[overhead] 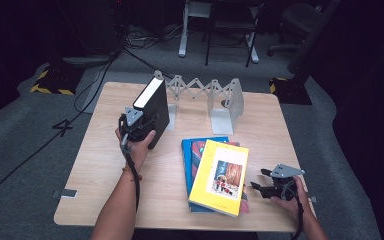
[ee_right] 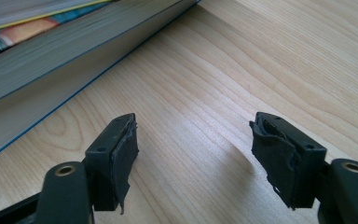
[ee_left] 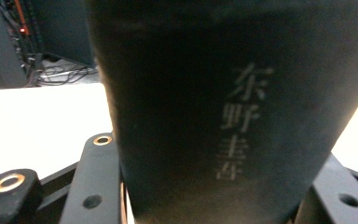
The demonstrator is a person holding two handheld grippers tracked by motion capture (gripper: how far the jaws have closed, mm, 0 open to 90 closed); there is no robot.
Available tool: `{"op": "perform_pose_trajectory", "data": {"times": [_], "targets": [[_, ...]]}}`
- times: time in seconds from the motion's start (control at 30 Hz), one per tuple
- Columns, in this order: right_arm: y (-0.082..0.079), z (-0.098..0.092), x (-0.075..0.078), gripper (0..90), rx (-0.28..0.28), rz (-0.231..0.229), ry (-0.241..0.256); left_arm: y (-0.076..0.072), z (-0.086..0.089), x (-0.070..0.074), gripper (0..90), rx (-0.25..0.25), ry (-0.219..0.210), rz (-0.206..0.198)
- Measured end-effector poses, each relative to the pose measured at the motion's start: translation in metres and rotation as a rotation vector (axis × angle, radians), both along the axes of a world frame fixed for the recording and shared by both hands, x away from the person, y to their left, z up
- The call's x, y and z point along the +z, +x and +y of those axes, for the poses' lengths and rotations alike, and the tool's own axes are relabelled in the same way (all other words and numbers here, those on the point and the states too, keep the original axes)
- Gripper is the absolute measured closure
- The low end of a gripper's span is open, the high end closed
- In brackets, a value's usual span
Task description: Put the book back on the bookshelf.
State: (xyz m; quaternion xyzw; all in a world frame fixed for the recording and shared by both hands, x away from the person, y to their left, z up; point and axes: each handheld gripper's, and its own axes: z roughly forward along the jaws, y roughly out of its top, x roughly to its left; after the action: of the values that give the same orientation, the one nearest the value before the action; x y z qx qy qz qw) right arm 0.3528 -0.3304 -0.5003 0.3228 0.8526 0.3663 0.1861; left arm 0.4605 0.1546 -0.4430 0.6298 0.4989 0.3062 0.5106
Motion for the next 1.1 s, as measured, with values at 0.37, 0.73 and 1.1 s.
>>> {"op": "perform_pose_trajectory", "data": {"times": [0.37,0.73,1.1], "targets": [[0.0,-0.001,-0.001,31.4,0.002,0.001,-0.001,0.02,-0.016,0.005,49.7,0.068,0.045,0.03],[-0.001,-0.002,-0.001,32.0,-0.005,0.006,-0.002,0.014,-0.018,0.011,46.3,0.047,0.089,0.034],[-0.003,-0.001,0.0,31.5,-0.005,0.001,-0.007,0.003,-0.01,0.006,41.1,-0.008,0.088,0.047]]}}
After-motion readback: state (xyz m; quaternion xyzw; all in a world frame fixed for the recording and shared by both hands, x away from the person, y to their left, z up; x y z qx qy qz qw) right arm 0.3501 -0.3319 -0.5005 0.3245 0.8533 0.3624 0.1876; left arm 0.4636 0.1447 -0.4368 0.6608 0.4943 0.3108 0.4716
